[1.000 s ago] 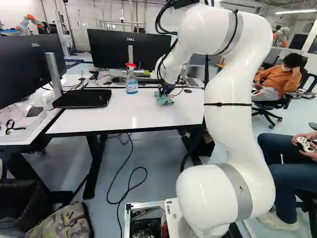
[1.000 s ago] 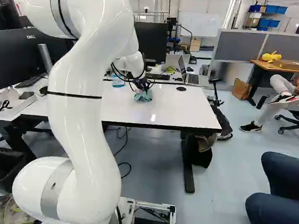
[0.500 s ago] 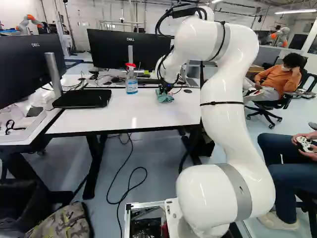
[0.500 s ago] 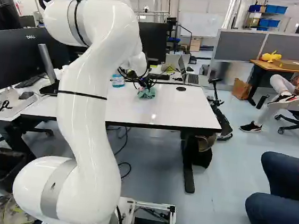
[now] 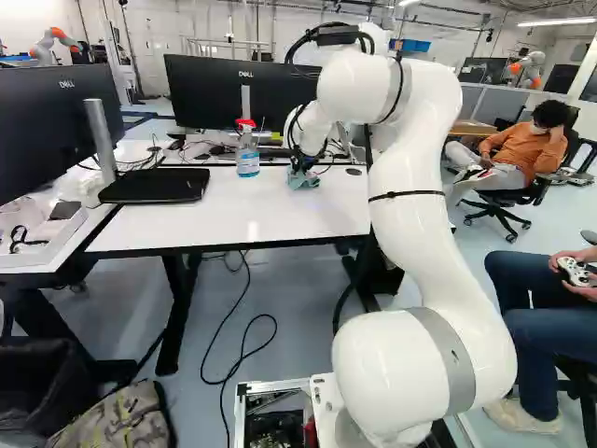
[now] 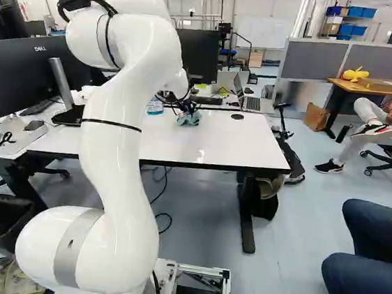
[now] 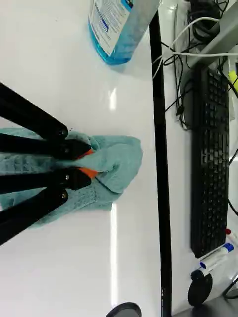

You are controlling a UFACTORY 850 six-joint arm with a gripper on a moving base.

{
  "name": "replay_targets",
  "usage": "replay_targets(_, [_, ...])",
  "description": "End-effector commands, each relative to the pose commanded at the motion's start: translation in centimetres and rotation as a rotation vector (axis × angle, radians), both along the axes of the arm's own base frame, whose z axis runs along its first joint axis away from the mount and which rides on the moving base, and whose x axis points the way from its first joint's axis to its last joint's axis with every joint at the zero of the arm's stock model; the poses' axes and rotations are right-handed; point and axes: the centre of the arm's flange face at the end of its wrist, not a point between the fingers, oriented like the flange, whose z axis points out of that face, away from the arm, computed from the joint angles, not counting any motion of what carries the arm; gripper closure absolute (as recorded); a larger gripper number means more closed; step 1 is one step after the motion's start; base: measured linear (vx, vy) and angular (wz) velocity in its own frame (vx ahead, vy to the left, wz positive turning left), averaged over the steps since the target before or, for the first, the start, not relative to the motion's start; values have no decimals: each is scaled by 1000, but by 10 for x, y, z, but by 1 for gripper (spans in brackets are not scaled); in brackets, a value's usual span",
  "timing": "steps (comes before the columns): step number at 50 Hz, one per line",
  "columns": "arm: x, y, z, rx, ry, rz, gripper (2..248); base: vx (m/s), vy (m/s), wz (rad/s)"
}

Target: Clean the table with the green towel

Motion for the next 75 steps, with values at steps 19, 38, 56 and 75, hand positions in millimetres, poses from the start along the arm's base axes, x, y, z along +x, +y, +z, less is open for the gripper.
replay_targets(19, [0, 22, 0, 0, -1, 30, 213, 0, 0, 0])
replay_targets(38, [-5, 22, 18, 1, -9, 31, 213, 0, 0, 0])
replay_targets(56, [-18, 22, 37, -1, 47, 34, 213, 0, 0, 0])
replay_targets(75, [-38, 26, 59, -3, 104, 43, 213, 0, 0, 0])
